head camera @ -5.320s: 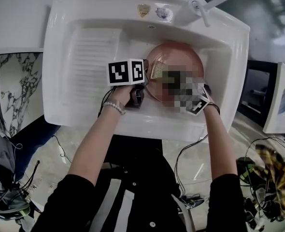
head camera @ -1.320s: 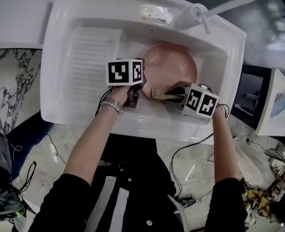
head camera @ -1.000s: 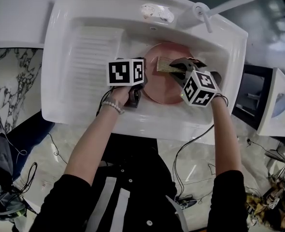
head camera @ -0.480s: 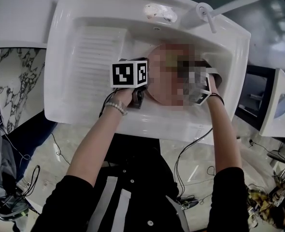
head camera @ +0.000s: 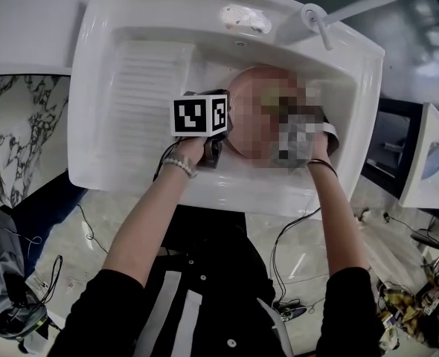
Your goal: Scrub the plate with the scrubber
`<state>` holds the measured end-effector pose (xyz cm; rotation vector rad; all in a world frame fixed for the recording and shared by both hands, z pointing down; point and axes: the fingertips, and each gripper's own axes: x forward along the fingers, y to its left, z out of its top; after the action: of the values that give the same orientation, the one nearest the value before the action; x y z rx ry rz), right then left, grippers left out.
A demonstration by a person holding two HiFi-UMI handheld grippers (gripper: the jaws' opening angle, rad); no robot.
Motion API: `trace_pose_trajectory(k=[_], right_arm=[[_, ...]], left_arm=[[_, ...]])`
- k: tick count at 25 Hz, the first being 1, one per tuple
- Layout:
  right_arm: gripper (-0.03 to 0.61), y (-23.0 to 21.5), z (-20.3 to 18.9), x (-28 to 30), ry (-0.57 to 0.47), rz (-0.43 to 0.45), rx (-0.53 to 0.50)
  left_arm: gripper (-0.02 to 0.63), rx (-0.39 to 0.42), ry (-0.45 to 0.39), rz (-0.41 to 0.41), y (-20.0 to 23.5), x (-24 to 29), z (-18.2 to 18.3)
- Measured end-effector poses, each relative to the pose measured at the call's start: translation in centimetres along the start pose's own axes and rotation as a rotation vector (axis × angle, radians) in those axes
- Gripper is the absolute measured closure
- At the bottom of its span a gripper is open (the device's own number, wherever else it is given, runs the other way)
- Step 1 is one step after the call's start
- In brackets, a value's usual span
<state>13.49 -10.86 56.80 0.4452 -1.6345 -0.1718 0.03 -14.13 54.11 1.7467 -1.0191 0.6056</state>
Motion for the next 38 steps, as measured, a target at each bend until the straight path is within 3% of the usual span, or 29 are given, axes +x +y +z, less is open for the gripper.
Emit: trace_pose_trajectory(k=[5, 9, 13, 19, 24, 29, 38], right_arm=[[0.511, 0.8, -2.4, -0.5, 0.151, -0.009, -0.040], [0.511, 2.0, -3.9, -1.6, 0.219, 0.055, -0.034], [0.511, 3.9, -4.7, -3.2, 0.297, 0.183, -0.045], [0.508, 7.4, -4.7, -6.1, 0.345, 0.464, -0.060], [0.508, 9.9, -3.2, -8.7, 0.306, 0.698, -0.035], [0.508, 11.8, -0.2, -10.2, 0.227, 0.853, 0.019], [0.508, 11.5, 5.8, -10.8, -0.017, 0.995, 0.239]], left_arm=[[0.591, -0.009, -0.006, 0.011, 0.2, -0.2, -0.1], [0.591, -0.006, -0.009, 0.005, 0.0, -0.3, -0.1], [0.591, 0.000, -0.009, 0.008, 0.0, -0.3, -0.1], [0.591, 0.003, -0.013, 0.008, 0.1, -0.5, 0.0], [0.591, -0.003, -0.014, 0.009, 0.1, -0.5, 0.0], [0.589, -0.011, -0.021, 0.012, 0.2, -0.6, 0.2], [0.590, -0.008, -0.020, 0.019, 0.2, -0.4, 0.2]])
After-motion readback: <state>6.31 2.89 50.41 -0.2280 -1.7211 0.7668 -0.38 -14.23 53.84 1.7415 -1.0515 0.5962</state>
